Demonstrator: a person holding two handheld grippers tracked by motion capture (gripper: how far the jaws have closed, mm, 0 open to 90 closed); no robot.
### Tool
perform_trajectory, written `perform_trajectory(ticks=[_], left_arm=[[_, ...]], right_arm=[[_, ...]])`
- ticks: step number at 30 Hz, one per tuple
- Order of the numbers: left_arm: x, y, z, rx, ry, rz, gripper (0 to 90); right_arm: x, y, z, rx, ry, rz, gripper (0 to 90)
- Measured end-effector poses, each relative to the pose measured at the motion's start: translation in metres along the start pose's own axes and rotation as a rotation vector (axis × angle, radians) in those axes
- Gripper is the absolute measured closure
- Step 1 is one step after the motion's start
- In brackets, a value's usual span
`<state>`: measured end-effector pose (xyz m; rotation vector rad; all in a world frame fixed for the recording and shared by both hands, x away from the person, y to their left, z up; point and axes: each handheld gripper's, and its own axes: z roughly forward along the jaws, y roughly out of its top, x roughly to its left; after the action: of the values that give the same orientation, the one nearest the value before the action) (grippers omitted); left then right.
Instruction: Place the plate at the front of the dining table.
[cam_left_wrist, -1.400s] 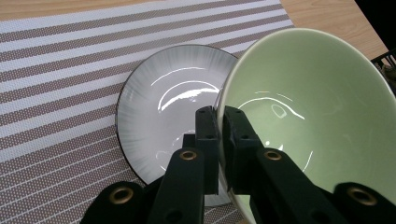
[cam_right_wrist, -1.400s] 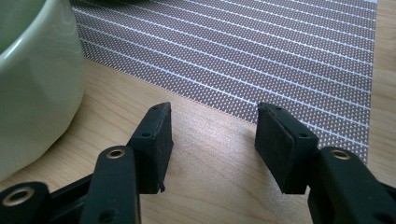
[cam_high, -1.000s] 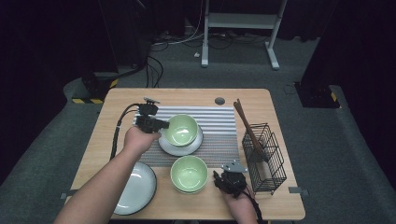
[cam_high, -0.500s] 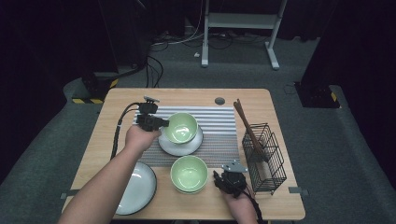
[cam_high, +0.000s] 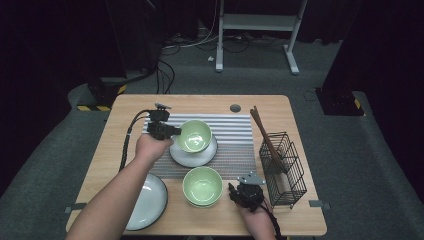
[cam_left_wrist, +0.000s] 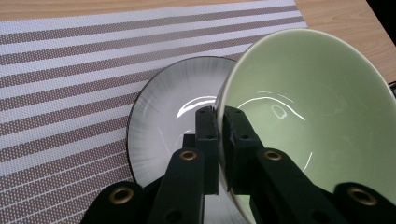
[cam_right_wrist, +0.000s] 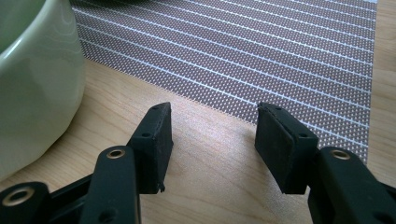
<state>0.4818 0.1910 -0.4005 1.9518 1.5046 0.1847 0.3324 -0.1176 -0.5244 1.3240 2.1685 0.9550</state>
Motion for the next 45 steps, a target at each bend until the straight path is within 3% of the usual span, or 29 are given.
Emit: perform_trajectory(ticks=[45], left_arm=[[0.017, -0.002, 0.034, 0.038, 0.044, -0.059, 85.2]], right_arm=[[-0.001, 0.000, 0.000, -0.003, 0.003, -0.004, 46.0]])
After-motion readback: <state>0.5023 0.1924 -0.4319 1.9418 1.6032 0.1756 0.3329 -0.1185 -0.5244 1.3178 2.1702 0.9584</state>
